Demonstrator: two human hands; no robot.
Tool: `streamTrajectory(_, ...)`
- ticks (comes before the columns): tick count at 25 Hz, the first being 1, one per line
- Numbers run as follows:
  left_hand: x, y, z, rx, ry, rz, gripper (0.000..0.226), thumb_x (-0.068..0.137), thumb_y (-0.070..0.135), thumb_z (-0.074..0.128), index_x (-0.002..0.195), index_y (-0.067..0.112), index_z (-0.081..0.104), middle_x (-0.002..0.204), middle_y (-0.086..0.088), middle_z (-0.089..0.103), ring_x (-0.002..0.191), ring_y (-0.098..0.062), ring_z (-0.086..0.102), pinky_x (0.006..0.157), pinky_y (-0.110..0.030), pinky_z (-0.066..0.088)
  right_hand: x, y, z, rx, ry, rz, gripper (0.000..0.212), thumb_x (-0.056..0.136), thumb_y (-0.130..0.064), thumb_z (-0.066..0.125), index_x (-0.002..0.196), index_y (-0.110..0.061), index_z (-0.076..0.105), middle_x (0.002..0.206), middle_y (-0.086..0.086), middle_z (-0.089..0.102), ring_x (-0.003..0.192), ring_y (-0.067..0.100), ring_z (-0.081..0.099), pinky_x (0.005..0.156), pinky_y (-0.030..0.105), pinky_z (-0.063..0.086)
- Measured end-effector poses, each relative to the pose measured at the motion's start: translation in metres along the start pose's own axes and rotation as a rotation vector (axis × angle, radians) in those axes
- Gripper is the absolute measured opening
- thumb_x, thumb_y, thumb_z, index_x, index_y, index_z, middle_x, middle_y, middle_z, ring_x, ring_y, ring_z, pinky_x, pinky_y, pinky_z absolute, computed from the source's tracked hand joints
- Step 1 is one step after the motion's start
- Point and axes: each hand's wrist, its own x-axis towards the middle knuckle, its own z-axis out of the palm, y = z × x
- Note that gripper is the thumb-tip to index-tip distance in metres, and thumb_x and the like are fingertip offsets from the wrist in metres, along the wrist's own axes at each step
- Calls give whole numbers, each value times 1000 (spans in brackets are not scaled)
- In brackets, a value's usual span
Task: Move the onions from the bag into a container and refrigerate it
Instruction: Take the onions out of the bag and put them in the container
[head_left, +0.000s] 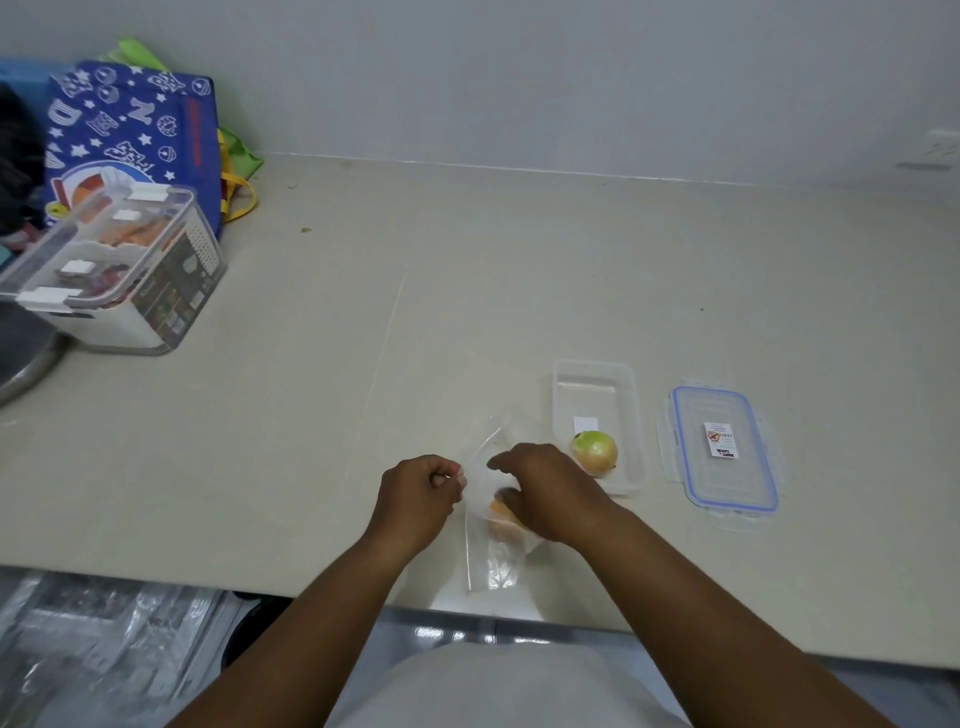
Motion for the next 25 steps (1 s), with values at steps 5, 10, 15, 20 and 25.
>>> streamTrajectory(5,-2,0,0,13,4,7,7,86,17,67,87,19,73,71,0,72,54,-3,62,51,-13,45,33,2,15,-286,-453,79,42,87,-11,59,128,-20,59,129,8,59,112,25,58,94,38,51)
streamTrajectory(10,-1,-1,2,8,10,1,8,85,15,66,88,16,73,71,-2,71,50,1,60,51,-14,45,18,4,0,-246,-267,12,23,82,-19,62,104,-12,64,106,10,64,98,28,61,79,37,52)
streamTrajectory(15,1,-1,2,-39,9,-16,8,85,12,66,84,16,73,69,-2,70,47,3,60,46,-12,45,-13,27,-45,206,450,-162,51,74,-44,73,120,-25,61,116,-7,65,102,6,59,89,19,47)
streamTrajectory(20,1,-1,4,-22,2,-12,10,85,14,66,81,22,71,70,-3,70,47,2,60,51,-17,46,30,89,-53,201,526,378,46,80,-33,72,122,-19,60,121,8,64,108,28,59,85,34,46)
streamTrajectory(25,1,-2,1,-20,10,-27,9,84,14,67,80,21,72,68,-4,69,46,2,60,46,-19,48,69,126,-32,59,228,503,29,82,-32,61,107,-17,59,110,11,63,92,30,56,69,31,39)
